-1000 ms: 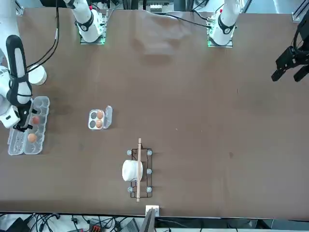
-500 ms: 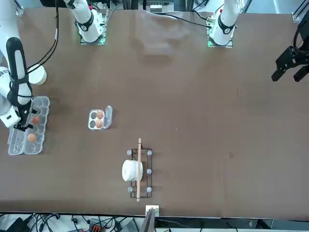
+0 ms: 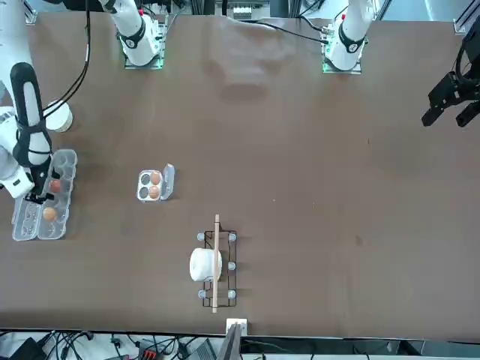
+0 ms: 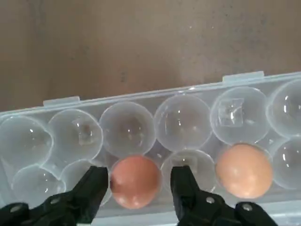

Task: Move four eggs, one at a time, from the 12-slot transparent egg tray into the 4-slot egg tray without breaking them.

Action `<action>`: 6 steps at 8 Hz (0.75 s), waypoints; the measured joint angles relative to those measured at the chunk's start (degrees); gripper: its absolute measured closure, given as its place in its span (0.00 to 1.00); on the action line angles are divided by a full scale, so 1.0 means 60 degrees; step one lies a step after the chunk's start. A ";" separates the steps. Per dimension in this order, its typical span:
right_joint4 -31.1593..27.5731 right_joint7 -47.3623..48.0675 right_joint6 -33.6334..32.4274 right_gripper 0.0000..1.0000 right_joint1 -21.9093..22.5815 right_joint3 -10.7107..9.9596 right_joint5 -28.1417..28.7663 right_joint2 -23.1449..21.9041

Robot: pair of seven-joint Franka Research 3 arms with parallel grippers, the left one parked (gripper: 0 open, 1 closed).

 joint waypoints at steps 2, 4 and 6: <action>0.0001 -0.0051 0.0003 0.26 -0.0017 0.0009 0.0002 -0.0003; 0.0002 -0.0074 0.0002 0.30 -0.0046 0.0009 0.0002 -0.0004; 0.0002 -0.0230 0.0005 0.31 -0.0156 0.0010 0.0006 0.0012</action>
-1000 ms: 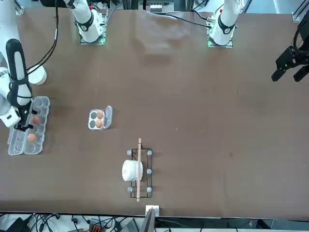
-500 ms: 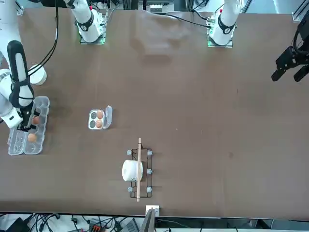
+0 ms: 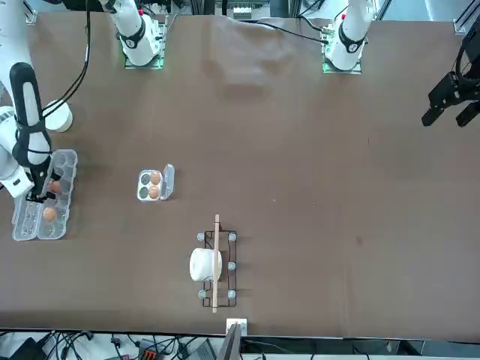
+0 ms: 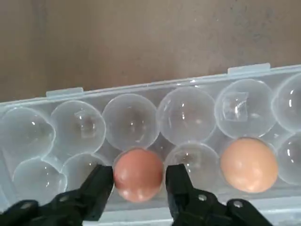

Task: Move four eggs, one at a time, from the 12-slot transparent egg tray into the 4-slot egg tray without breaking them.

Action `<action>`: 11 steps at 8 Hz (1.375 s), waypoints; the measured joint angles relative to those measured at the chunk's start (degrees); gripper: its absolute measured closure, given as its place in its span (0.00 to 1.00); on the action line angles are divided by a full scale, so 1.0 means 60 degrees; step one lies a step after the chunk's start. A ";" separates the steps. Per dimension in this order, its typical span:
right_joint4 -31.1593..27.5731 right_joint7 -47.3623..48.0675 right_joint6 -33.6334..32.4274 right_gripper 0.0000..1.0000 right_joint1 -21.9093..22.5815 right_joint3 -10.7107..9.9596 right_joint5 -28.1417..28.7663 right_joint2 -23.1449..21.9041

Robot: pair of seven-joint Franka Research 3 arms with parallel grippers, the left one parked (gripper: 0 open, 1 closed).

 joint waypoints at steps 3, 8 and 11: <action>0.0007 -0.0043 0.0009 0.37 -0.0032 0.0005 0.0002 -0.0001; 0.0013 -0.0123 -0.0032 0.43 -0.0104 0.0005 0.0413 -0.0034; 0.0138 -0.0122 -0.0642 0.43 -0.0096 0.0026 0.0591 -0.0459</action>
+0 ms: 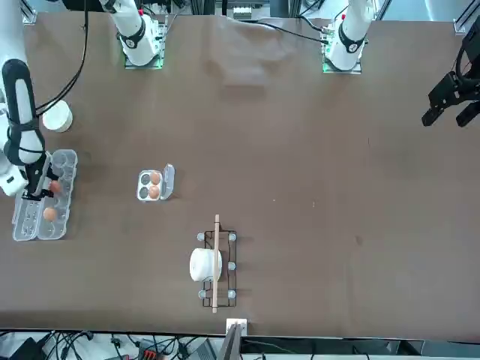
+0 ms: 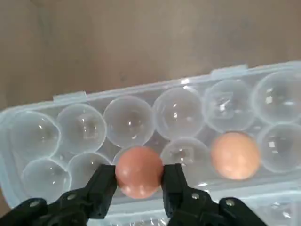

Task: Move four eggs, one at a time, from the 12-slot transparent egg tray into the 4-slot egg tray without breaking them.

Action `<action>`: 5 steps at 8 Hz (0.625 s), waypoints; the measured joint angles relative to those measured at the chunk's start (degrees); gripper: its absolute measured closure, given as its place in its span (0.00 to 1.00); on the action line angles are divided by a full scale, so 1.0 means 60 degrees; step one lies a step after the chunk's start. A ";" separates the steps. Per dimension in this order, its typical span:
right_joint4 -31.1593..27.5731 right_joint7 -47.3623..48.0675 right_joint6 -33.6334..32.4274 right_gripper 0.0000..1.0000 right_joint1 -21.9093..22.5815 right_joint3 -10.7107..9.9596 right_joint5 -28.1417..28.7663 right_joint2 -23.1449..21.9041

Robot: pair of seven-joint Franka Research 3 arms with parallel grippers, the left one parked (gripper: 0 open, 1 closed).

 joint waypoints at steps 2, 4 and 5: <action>0.0076 0.0250 -0.0732 0.43 0.0049 0.0084 0.0080 -0.0794; 0.0087 0.1204 -0.1695 0.43 0.0152 0.0098 0.0052 -0.1361; 0.0090 0.2086 -0.2193 0.43 0.0365 0.0115 -0.0003 -0.1598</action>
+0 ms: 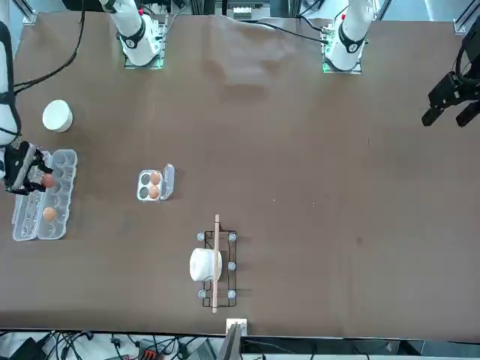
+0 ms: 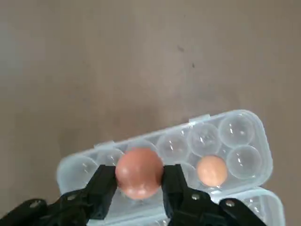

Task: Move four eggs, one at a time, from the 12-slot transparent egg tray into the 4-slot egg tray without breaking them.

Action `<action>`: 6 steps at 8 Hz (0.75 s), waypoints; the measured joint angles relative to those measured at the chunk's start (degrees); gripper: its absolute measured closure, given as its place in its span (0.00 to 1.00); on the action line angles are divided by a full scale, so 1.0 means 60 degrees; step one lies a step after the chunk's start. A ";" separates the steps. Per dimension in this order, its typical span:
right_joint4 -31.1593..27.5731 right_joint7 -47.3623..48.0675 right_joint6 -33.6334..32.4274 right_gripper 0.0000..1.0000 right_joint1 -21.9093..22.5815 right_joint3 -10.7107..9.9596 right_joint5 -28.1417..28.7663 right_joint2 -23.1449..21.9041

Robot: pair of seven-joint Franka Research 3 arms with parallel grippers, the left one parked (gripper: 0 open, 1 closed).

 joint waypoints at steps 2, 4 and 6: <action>0.0000 0.2318 -0.0804 0.43 0.0732 0.0043 -0.0090 -0.0455; -0.0024 0.4720 -0.1112 0.43 0.1659 0.0080 -0.0118 -0.0716; -0.0246 0.6874 -0.1168 0.43 0.2606 0.0108 -0.0127 -0.0901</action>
